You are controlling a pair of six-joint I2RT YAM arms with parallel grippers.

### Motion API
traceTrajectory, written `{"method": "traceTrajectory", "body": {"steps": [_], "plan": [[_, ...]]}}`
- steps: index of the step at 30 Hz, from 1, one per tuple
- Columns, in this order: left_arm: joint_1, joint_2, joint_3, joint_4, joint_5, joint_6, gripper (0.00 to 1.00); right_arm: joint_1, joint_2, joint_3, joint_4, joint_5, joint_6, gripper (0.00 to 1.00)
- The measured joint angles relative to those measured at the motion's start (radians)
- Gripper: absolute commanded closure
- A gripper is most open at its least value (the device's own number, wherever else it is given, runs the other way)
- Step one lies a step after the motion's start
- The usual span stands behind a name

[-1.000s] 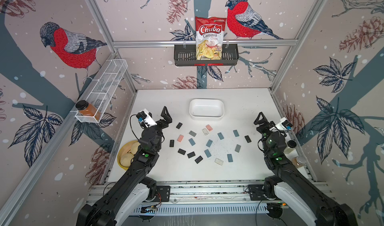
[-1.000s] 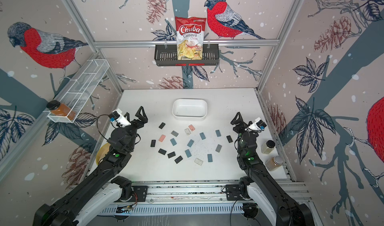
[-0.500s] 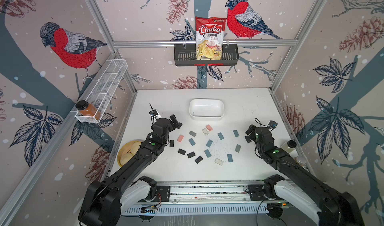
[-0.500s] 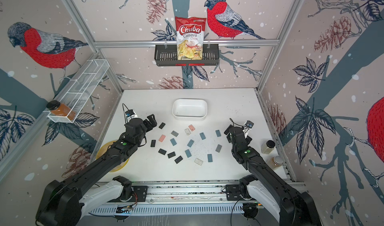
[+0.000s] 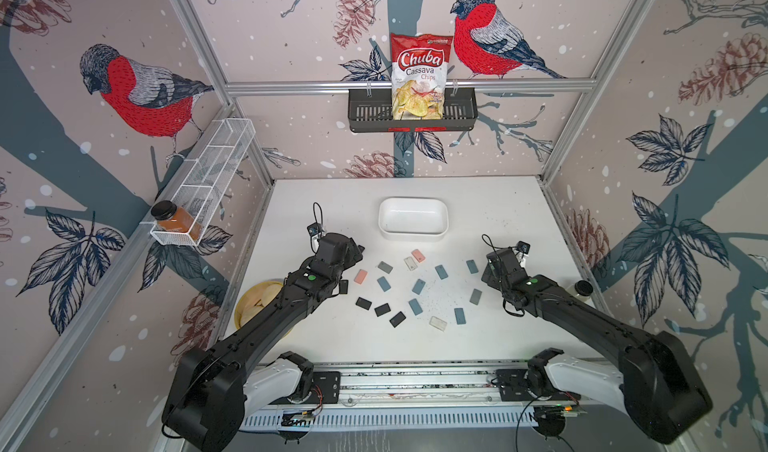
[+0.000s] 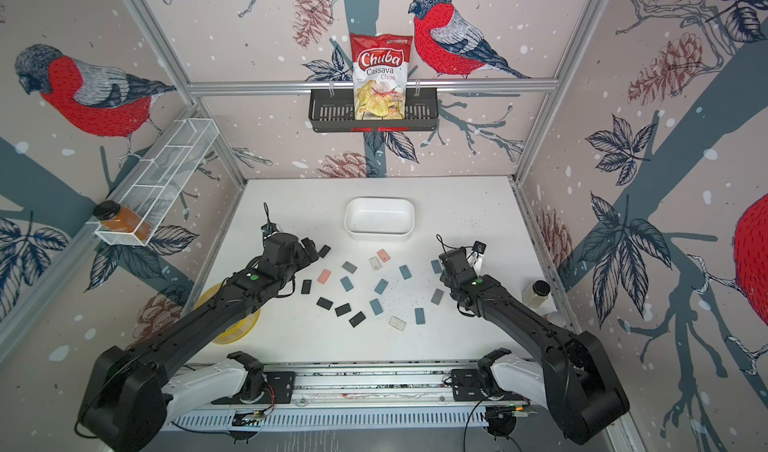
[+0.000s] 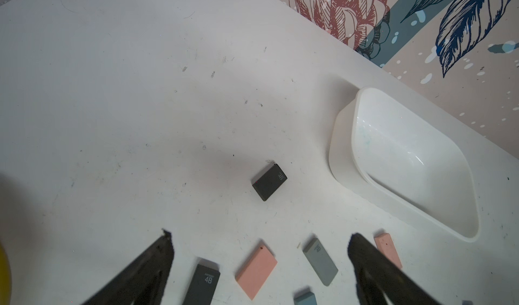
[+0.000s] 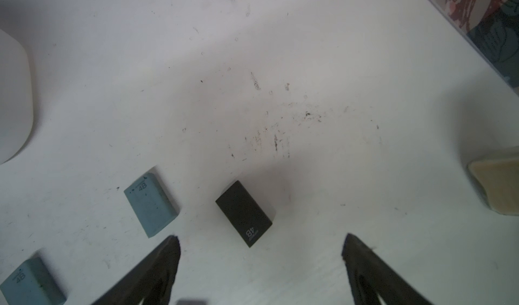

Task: Put the eraser in the storage box
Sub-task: Pick up the eraser from the center of the board.

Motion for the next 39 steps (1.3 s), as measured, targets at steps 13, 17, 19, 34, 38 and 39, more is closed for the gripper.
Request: {"method": "traceTrajectory", "body": {"steps": [13, 17, 19, 34, 38, 39], "plan": [[-0.008, 0.0, -0.022, -0.047, 0.0, -0.018, 0.04, -0.087, 0.08, 0.006, 0.027, -0.142, -0.097, 0.2], [-0.009, 0.011, -0.023, -0.048, 0.001, -0.018, 0.04, -0.087, 0.124, 0.007, 0.045, -0.189, -0.121, 0.21], [-0.009, 0.017, -0.023, -0.049, 0.001, -0.017, 0.04, -0.087, 0.129, 0.007, 0.054, -0.199, -0.125, 0.22], [-0.028, 0.061, -0.001, -0.053, 0.003, -0.014, 0.05, -0.165, 0.207, 0.029, 0.078, -0.286, -0.172, 0.34], [-0.031, 0.065, 0.003, -0.053, 0.002, -0.013, 0.05, -0.158, 0.222, 0.034, 0.08, -0.302, -0.176, 0.35], [-0.032, 0.066, 0.003, -0.053, 0.002, -0.013, 0.05, -0.156, 0.222, 0.034, 0.08, -0.303, -0.176, 0.35]]}}
